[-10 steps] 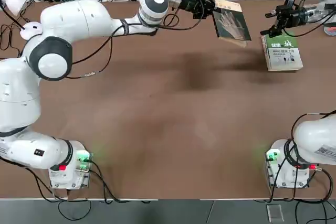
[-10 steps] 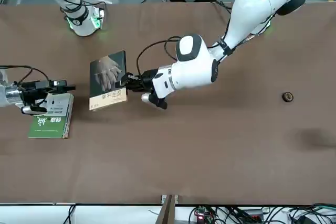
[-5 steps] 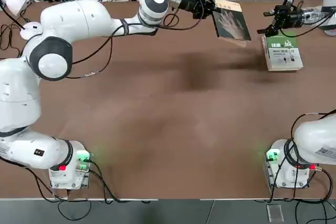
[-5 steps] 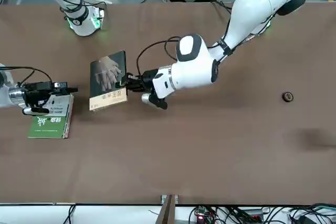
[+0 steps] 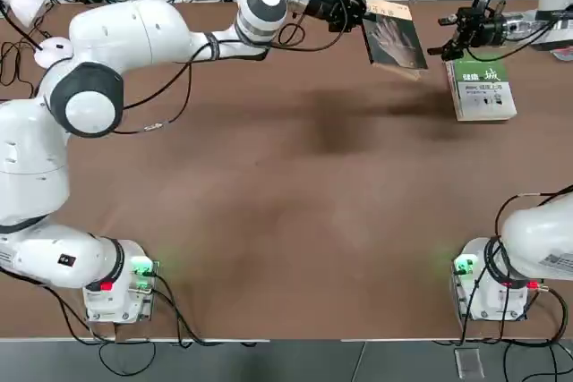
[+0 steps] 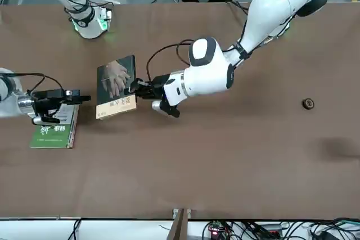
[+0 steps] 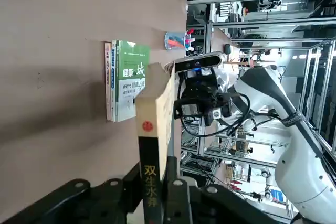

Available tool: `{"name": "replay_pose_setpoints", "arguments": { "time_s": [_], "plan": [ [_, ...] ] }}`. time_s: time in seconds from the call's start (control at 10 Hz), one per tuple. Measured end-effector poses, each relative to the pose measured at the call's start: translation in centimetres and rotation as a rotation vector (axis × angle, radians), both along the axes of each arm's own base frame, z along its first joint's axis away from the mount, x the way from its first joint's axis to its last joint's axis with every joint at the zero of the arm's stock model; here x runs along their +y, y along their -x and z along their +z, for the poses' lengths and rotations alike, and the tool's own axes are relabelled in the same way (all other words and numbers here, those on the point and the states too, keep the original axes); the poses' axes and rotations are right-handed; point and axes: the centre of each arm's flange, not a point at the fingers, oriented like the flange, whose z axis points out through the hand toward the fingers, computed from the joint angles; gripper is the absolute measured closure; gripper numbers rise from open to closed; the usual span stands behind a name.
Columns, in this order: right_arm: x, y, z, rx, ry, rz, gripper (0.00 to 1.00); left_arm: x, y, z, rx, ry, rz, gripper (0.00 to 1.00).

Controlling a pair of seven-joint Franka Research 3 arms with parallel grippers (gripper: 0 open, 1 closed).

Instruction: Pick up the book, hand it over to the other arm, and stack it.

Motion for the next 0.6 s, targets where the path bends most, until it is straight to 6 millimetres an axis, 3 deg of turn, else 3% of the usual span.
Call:
{"name": "replay_pose_setpoints", "arguments": {
  "time_s": [0.6],
  "plan": [
    [2.4,-0.4,-0.4,-0.003,-0.016,-0.024,0.00,0.1,-0.2,0.0,-0.004,0.000,0.008,0.96]
  ]
}}
